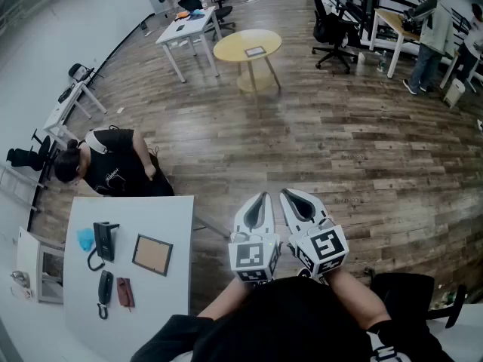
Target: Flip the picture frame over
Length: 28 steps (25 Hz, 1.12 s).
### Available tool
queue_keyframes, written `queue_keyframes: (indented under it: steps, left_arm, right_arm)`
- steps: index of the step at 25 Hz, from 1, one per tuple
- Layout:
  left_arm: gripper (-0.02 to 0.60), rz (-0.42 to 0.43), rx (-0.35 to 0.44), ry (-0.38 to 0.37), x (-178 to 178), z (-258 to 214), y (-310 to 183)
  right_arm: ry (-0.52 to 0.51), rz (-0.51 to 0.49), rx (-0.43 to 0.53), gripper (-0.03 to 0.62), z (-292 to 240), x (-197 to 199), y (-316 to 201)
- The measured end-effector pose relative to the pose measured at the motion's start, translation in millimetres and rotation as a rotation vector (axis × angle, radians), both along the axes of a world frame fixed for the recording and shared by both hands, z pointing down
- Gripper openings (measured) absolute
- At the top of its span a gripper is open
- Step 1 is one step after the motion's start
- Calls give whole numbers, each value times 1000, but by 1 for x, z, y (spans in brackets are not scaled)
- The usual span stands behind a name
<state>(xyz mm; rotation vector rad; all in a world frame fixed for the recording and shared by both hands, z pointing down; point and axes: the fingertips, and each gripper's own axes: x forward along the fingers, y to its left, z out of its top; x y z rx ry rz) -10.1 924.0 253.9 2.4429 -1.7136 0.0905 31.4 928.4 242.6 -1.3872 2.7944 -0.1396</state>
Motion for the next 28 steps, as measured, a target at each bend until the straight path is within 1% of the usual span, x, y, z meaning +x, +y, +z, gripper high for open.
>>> queue_keyframes:
  steps: [4, 9, 14, 18, 20, 23, 26, 28]
  left_arm:
    - [23, 0, 32, -9, -4, 8, -5]
    - [23, 9, 27, -2, -14, -1, -6]
    - [23, 8, 55, -23, -39, 6, -1]
    - [23, -5, 84, -6, -65, 1, -7]
    - [23, 2, 79, 18, -69, 2, -8]
    - [23, -5, 50, 37, -77, 10, -11]
    - [23, -20, 31, 26, -81, 19, -21]
    - [23, -13, 26, 16, -78, 23, -31]
  right_arm:
    - [28, 1, 4, 20, 6, -4, -3]
    - [26, 10, 1, 20, 5, -16, -5]
    - [3, 38, 1, 20, 5, -26, -2]
    - [-5, 73, 20, 20, 4, -31, -12]
    - [-1, 96, 16, 20, 7, -26, -14]
    - [12, 122, -4, 20, 16, -22, -17]
    - [19, 135, -29, 20, 23, -18, -26]
    - [19, 138, -38, 20, 26, -16, -36]
